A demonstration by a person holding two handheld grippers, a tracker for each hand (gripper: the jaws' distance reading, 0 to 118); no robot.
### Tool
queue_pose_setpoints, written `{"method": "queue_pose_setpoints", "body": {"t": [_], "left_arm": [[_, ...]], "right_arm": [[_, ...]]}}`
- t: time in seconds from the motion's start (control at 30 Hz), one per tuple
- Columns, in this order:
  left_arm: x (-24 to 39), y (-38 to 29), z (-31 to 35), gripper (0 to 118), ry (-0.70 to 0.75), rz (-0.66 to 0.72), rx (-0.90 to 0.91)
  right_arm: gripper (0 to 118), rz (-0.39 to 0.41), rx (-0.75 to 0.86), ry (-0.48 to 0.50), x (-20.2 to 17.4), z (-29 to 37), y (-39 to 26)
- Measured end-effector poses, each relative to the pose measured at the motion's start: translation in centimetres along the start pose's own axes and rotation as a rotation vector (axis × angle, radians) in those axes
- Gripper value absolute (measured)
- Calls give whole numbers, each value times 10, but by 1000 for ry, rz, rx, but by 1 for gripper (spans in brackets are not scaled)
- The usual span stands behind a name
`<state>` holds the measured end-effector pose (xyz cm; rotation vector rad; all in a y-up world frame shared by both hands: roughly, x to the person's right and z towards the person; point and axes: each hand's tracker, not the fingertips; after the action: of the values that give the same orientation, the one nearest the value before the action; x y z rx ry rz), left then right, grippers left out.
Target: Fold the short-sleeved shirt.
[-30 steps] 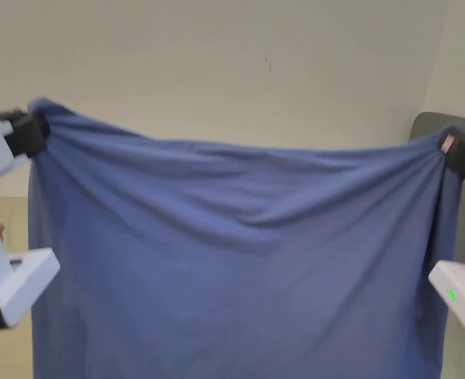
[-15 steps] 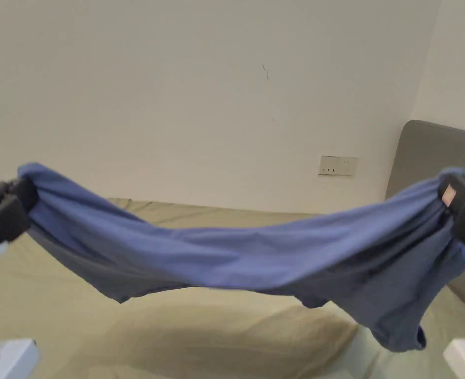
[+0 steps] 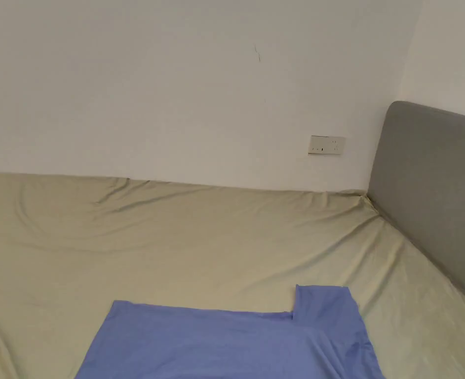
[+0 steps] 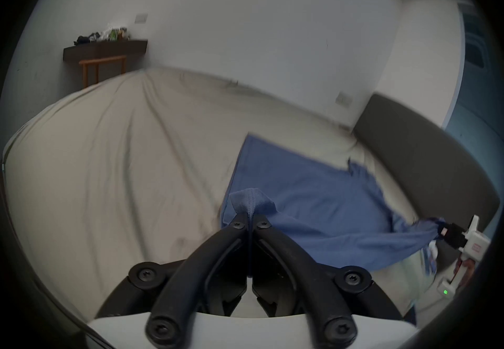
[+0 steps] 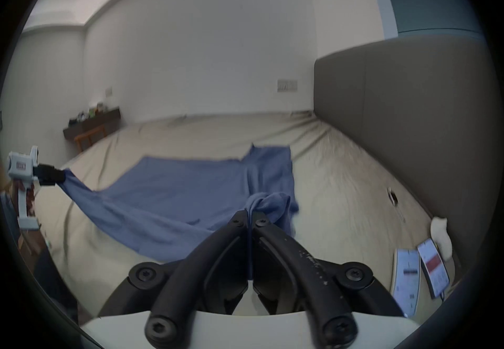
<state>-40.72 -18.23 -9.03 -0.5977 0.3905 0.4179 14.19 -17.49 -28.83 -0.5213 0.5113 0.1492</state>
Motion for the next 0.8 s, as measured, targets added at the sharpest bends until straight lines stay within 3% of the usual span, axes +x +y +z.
{"method": "queue_pose_setpoints", "body": {"t": [0.3, 0.37, 0.4, 0.43, 0.5, 0.53, 0.57, 0.67, 0.7, 0.77, 0.8], "left_arm": [[-22, -59, -6, 0, 111, -133, -334], [-18, -62, -8, 2, 115, -165, -309], [-15, -61, -7, 20, 138, -193, -281], [-10, -58, -3, 49, 176, -218, -237], [-2, -48, 11, 115, 210, -245, -134], [9, -45, 31, 118, 188, -246, -56], [15, -40, 48, 117, 139, -249, 56], [44, -23, 90, 100, 78, -241, 286], [49, -20, 98, 76, 35, -223, 333], [56, -15, 109, 13, -21, -163, 380], [53, -11, 107, 0, -29, -119, 372]], "right_arm": [[3, 10, -353, -5, 13, -5, -73], [11, -9, -366, 4, 15, -8, -77], [34, -8, -367, -16, 14, -7, -75], [55, 6, -345, -78, 12, -3, -72], [83, -17, -256, -106, 15, 12, -61], [97, -48, -204, -125, 16, 22, -52], [105, -74, -151, -144, 16, 31, -42], [100, -138, 79, -109, 10, 60, -14], [81, -159, 131, -94, 7, 67, -6], [35, -194, 200, -16, -3, 74, 6], [5, -217, 211, 8, -7, 75, 10]]}}
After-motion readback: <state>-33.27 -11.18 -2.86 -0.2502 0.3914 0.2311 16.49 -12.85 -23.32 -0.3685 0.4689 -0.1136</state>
